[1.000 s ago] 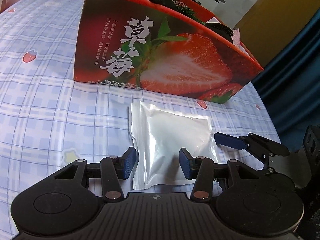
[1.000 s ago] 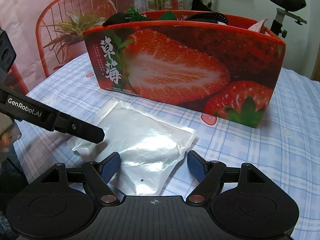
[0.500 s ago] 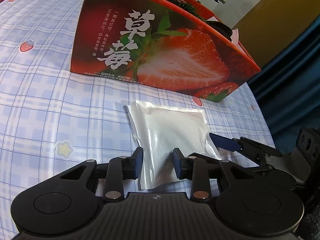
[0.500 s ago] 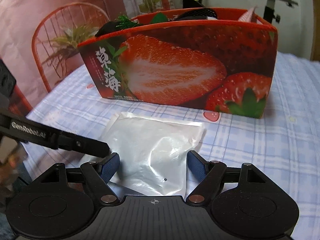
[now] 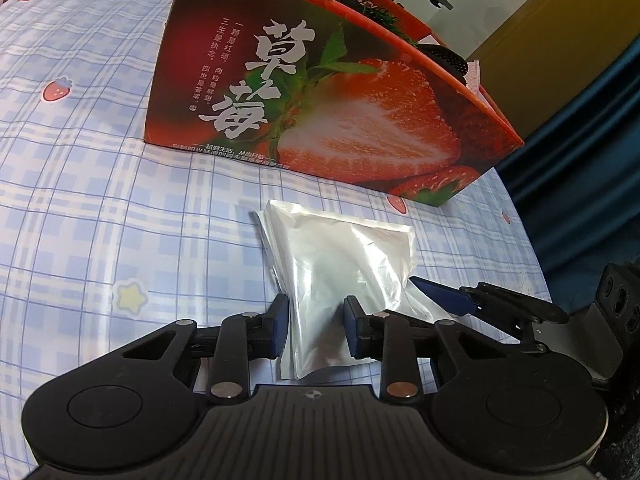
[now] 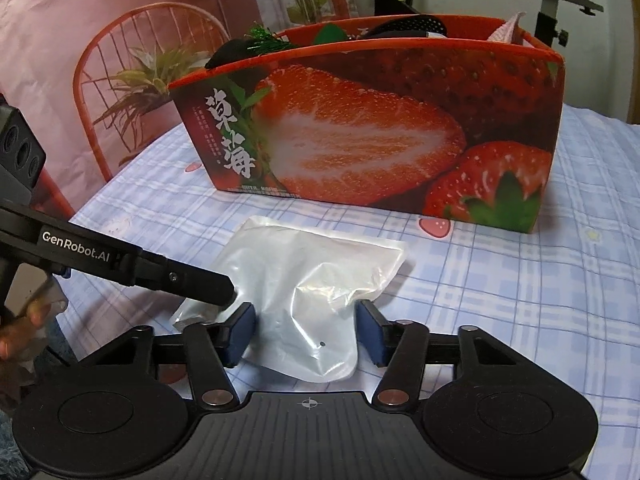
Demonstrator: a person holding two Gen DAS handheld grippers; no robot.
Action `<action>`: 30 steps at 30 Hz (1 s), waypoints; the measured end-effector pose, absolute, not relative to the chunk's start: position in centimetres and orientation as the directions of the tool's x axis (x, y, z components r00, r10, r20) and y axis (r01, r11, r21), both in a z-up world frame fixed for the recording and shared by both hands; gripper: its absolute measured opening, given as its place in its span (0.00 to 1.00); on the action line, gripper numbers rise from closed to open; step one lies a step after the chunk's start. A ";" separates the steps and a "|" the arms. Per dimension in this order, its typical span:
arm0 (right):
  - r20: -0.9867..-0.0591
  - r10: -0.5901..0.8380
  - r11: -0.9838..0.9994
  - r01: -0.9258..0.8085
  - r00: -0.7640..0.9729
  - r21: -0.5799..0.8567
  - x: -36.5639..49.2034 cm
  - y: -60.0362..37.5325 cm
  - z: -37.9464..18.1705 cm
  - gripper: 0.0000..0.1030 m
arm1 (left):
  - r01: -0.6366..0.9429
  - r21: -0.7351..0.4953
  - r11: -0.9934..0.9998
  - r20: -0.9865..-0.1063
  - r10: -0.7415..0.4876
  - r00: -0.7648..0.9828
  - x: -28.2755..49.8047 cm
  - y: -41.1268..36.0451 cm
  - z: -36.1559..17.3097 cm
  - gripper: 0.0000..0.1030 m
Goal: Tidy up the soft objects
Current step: 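Lift the white pouch into the red box and open both grippers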
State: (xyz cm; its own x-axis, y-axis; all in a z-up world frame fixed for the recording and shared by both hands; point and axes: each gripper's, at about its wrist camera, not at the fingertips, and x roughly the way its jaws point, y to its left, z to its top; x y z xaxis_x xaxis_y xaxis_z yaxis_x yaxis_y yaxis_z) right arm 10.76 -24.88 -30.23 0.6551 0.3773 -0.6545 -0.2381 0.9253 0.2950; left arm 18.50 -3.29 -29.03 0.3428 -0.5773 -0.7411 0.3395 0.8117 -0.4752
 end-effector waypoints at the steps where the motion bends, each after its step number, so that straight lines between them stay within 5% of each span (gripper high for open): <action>1: -0.654 0.378 0.925 -0.238 0.656 0.296 10.8 -24.9 -30.2 0.46 | 0.341 -0.472 0.813 -0.743 -0.575 0.343 18.5 -3.4 -29.0 0.30; 30: -0.427 0.348 0.937 -0.321 0.835 0.137 12.7 -25.9 -19.1 0.44 | 0.523 -0.376 0.765 -0.505 -0.642 0.577 20.1 -4.0 -16.3 0.30</action>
State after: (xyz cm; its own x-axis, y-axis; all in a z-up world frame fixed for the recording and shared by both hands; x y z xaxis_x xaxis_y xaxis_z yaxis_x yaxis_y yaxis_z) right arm 12.74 -25.92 -19.11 0.8347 0.3481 -0.4268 -0.3209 0.9372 0.1368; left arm 20.13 -3.99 -16.30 0.5768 -0.6419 -0.5052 0.5226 0.7653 -0.3757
